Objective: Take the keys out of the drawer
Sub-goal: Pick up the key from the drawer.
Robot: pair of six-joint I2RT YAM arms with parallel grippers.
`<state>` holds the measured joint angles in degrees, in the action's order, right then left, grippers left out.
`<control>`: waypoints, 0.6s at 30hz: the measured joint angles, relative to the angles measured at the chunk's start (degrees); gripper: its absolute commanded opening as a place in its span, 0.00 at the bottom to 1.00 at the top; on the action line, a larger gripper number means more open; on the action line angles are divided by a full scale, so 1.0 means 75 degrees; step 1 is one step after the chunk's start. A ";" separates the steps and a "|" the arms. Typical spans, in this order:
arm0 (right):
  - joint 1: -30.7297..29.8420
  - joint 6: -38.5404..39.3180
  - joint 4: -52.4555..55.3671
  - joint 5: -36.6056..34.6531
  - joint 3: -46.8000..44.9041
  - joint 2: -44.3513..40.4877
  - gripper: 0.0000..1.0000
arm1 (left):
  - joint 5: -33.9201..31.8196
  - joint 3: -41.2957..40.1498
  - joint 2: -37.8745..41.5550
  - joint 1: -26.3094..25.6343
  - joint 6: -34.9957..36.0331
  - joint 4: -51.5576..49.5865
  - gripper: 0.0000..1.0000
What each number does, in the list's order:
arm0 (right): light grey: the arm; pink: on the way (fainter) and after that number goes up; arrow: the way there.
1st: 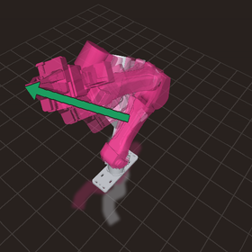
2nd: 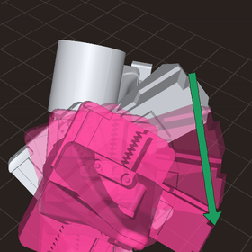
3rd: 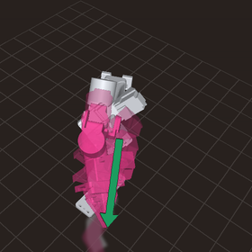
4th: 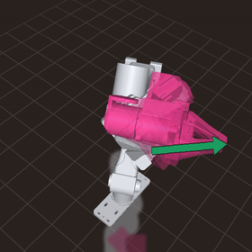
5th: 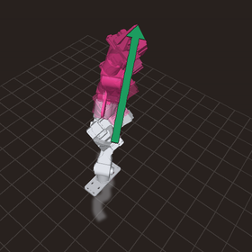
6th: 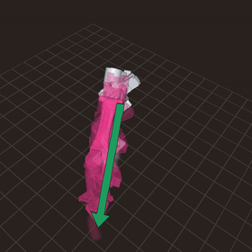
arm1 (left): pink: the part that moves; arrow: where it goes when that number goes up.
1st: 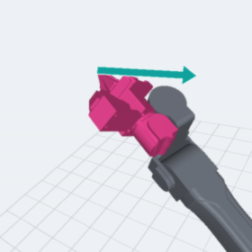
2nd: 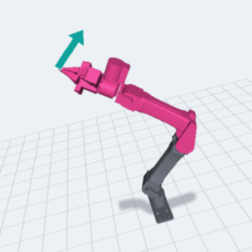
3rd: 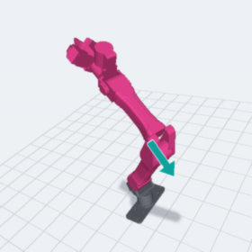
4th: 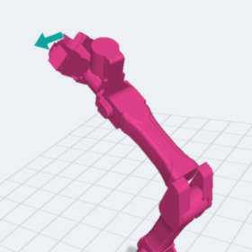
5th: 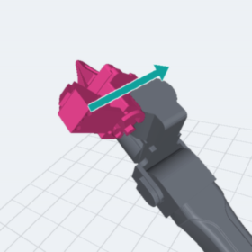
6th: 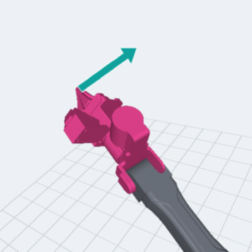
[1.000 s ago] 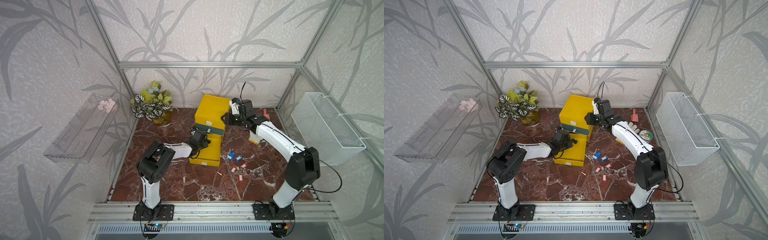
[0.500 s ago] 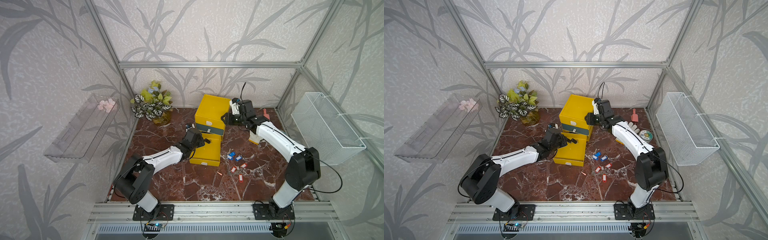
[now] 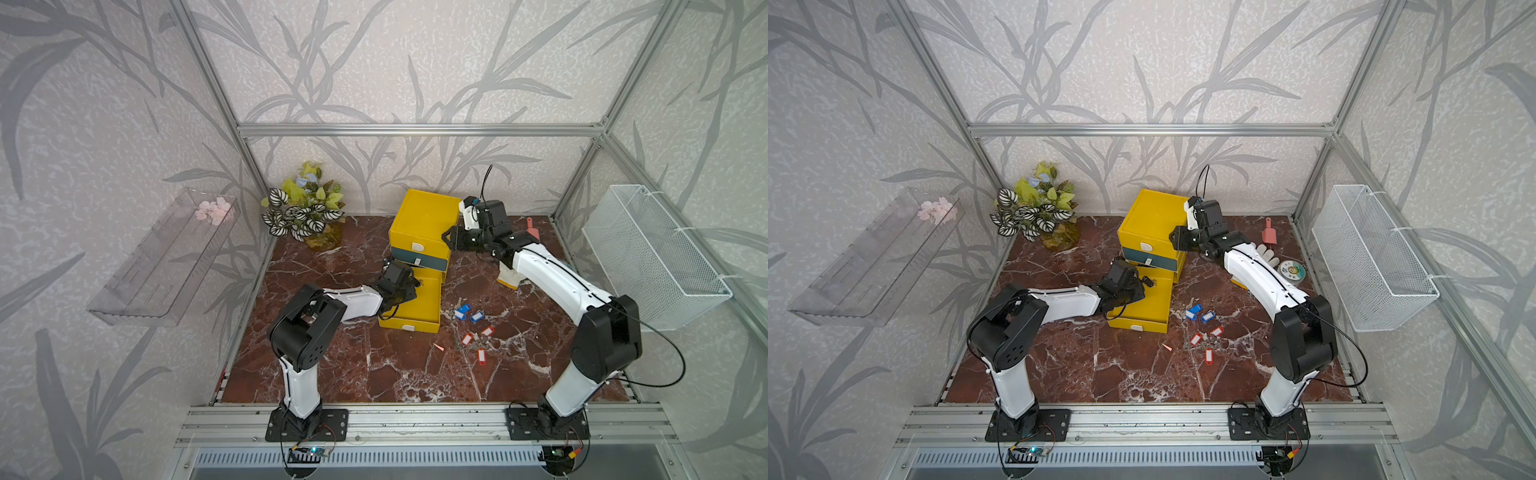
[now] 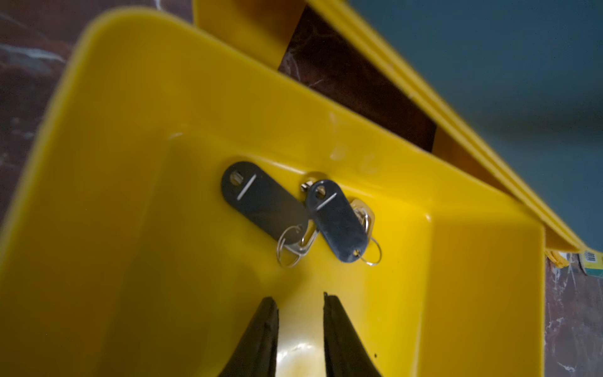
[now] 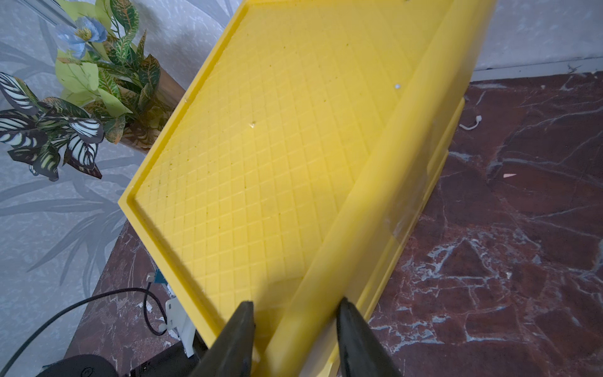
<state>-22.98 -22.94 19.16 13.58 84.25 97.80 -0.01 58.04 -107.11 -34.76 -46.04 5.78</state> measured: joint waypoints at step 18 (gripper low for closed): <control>0.0000 0.0003 0.0003 -0.0003 0.0000 0.0000 0.43 | -0.0548 0.0242 -0.0347 0.0058 0.0012 0.0146 0.31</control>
<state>-22.98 -22.92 19.18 13.56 84.25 97.80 -4.12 59.86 -109.71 -34.33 -45.95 6.87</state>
